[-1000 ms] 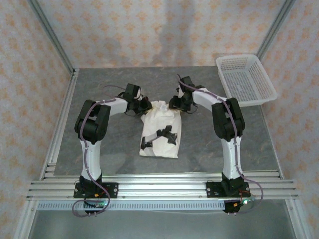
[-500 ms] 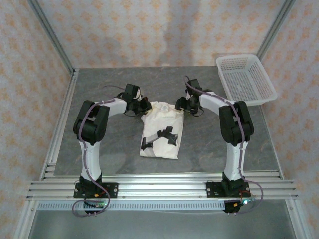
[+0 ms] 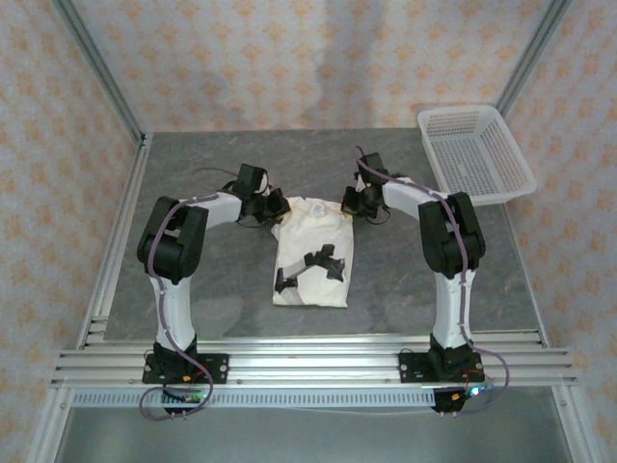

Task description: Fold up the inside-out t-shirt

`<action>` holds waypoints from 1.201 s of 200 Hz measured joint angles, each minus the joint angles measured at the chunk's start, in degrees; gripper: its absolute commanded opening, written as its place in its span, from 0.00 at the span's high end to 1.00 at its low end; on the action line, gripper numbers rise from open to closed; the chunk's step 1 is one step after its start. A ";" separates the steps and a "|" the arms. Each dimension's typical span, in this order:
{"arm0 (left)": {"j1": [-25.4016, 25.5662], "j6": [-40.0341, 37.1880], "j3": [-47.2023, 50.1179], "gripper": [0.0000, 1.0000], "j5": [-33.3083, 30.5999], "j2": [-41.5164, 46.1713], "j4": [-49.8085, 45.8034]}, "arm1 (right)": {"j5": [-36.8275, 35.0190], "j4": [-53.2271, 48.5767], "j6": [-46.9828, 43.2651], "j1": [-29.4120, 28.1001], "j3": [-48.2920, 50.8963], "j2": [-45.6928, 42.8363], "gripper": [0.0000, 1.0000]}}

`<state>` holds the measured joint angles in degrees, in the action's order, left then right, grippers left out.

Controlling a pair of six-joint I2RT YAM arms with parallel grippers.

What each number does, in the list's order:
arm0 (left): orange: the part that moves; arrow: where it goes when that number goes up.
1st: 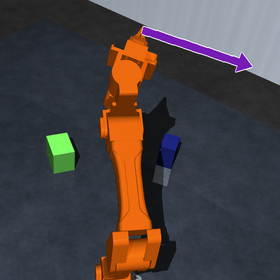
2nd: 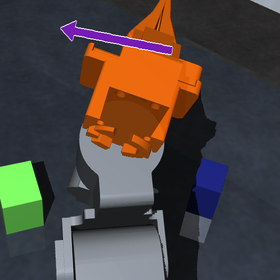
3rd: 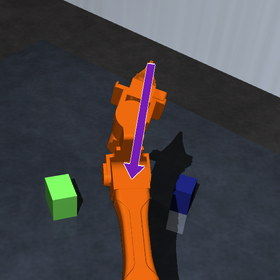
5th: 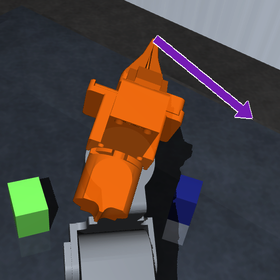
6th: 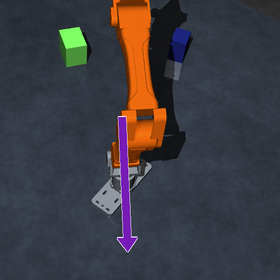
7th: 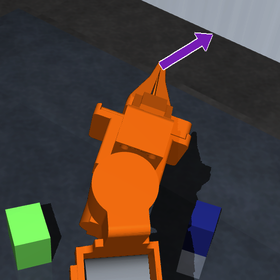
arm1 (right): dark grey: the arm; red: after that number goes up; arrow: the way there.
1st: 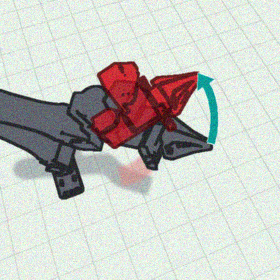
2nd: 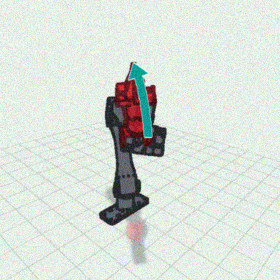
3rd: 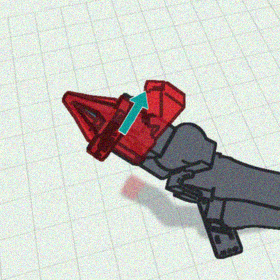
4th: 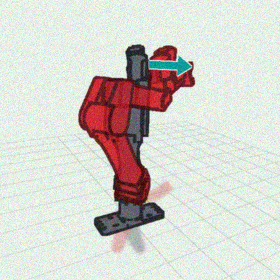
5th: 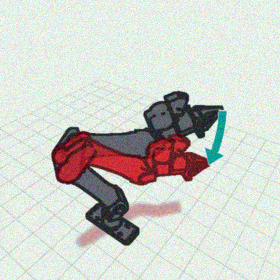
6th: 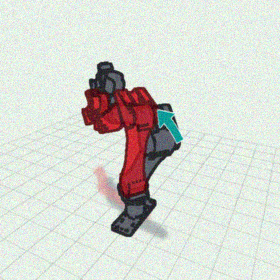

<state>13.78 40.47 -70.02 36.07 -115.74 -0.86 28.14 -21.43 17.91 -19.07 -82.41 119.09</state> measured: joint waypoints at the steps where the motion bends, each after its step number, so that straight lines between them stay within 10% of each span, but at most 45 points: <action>1: -0.04 0.09 0.15 1.00 0.02 0.13 0.11 | 0.00 0.02 0.00 0.00 0.02 0.00 1.00; 56: -1.05 4.55 4.72 1.00 2.64 7.98 3.17 | 3.41 -2.25 0.55 0.00 1.40 -6.58 1.00; 127: -3.63 2.69 -18.99 1.00 1.84 17.62 -2.60 | 2.27 -7.85 -2.14 0.00 -34.82 -11.28 1.00; 175: -1.09 -0.48 -1.66 1.00 0.94 33.83 0.44 | 4.92 4.85 -1.07 -0.42 -2.95 -27.69 1.00; 240: 5.92 1.51 35.47 1.00 -1.68 30.69 -1.07 | 8.59 9.01 2.75 -7.39 28.33 -24.94 1.00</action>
<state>19.70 41.98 -34.54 34.39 -85.06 -1.93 36.73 -12.43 20.67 -26.46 -54.08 94.15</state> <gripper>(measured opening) 0.041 0.045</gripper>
